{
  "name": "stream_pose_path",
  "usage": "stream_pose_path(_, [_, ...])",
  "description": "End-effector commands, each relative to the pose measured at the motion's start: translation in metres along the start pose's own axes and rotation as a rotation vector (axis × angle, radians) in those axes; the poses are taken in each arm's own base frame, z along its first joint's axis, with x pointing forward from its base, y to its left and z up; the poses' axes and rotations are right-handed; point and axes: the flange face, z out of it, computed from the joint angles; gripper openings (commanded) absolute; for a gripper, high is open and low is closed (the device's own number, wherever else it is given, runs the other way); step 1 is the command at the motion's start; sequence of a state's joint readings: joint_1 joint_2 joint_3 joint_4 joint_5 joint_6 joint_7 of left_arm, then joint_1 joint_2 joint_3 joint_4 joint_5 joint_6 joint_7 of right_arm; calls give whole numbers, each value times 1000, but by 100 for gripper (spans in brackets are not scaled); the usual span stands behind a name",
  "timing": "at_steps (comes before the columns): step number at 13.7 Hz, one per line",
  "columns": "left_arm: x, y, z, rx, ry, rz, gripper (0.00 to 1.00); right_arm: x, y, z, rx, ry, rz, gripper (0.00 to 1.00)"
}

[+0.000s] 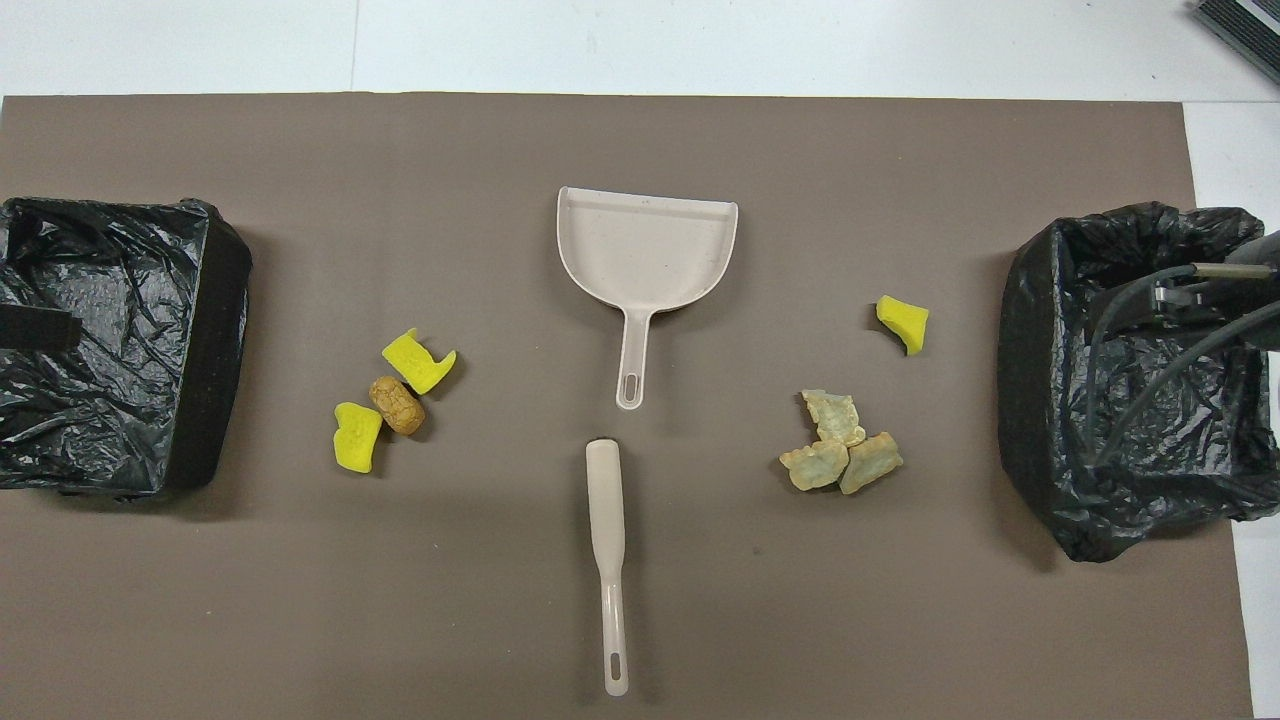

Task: Sweep and dump trash in bin

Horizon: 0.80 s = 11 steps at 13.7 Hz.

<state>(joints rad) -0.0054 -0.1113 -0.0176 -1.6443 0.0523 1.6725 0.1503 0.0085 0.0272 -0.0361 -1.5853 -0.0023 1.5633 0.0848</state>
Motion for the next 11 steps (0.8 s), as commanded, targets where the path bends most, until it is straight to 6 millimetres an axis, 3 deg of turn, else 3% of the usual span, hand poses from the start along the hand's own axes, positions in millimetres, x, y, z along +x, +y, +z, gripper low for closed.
stream_pose_path(1, [1,3,-4,-2,9,10,100,-1,-2,1,6,-5,19,100])
stream_pose_path(11, [-3,-9,-3,-2,-11,-13,100,1,20,1,2,-6,46,100])
